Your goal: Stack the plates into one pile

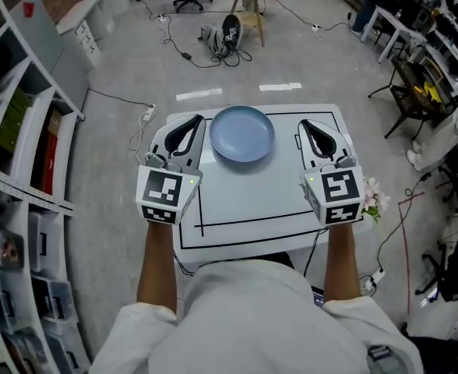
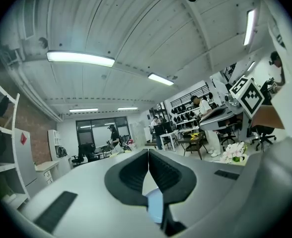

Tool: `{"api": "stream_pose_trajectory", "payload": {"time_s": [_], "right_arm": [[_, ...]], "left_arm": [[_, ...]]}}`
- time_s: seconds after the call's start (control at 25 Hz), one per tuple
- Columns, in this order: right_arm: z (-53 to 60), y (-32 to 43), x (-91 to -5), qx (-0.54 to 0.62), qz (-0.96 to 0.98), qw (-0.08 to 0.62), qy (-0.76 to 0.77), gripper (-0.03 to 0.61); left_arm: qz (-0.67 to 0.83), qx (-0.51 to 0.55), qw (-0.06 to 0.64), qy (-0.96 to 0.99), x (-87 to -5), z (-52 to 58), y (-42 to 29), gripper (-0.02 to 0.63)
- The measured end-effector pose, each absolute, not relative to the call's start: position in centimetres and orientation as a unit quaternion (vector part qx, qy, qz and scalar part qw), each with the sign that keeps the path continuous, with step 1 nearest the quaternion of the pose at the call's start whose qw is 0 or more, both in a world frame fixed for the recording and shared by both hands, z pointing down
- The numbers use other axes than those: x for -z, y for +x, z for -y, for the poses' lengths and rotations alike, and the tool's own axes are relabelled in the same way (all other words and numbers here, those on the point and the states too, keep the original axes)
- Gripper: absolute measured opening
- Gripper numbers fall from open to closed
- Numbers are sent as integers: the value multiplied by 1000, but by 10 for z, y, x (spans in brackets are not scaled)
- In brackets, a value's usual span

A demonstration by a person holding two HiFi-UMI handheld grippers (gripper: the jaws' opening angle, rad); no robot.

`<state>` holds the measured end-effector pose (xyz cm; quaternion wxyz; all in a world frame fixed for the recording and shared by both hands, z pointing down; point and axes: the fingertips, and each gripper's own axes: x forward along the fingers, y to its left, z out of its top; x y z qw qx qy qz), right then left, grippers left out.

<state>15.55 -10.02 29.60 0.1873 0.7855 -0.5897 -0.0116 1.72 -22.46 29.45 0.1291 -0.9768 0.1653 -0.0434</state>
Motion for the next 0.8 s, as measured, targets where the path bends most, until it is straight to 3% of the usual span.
{"api": "stream_pose_trajectory", "payload": {"time_s": [0.8], "right_arm": [[107,146,-306,5,599,200,775,12]], "left_arm": [[-159,66,120,-978,-312,221,10,20]]}}
